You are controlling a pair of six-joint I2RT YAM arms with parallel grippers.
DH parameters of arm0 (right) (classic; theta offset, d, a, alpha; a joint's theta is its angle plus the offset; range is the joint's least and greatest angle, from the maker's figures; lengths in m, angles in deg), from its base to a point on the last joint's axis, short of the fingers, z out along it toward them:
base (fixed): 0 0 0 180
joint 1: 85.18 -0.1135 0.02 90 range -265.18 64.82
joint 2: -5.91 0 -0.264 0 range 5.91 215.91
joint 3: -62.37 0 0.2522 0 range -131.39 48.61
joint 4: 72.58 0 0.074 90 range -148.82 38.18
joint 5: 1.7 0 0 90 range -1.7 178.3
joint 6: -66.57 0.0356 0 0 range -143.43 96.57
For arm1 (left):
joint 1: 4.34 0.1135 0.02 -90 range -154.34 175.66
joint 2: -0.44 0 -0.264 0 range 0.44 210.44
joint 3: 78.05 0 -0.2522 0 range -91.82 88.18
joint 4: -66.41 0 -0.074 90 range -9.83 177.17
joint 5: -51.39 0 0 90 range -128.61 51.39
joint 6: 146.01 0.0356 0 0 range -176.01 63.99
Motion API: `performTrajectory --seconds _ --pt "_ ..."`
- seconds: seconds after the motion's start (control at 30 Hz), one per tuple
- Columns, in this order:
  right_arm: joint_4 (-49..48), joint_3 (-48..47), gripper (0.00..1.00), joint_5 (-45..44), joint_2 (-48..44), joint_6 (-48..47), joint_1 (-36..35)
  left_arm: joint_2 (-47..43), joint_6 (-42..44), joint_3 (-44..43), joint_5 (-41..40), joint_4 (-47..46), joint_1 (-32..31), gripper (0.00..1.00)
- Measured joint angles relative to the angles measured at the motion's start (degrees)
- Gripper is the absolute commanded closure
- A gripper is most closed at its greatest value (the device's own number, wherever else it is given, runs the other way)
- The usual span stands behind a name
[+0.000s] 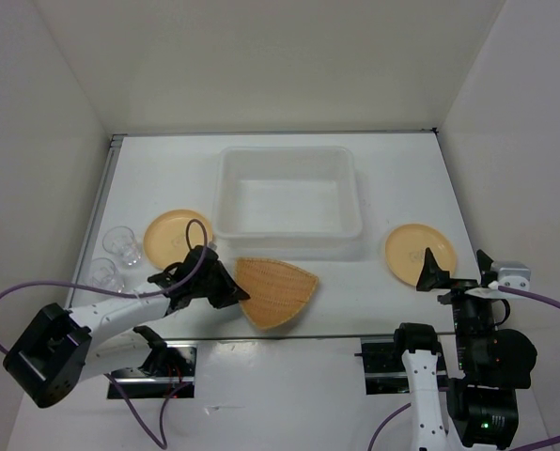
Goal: Place the mixed dishes into the plastic bin
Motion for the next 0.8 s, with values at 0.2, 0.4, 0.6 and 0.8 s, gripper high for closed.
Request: performTrajectory --seconds 0.2,0.4,0.6,0.8 --pt "0.00 0.00 0.02 -0.35 -0.02 0.04 0.00 -5.60 1.49 -4.37 -2.10 11.61 0.00 1.00" --pt "0.00 0.00 0.02 -0.48 -0.02 0.48 0.00 -4.52 10.27 -20.87 1.68 25.79 -0.20 1.00" --pt "0.02 0.00 0.02 3.21 -0.28 -0.61 0.00 5.16 17.44 -39.58 9.51 31.28 -0.57 1.00" --pt "-0.09 0.02 0.02 3.89 -1.33 -0.66 0.00 13.40 18.03 -60.96 7.21 30.47 0.20 1.00"
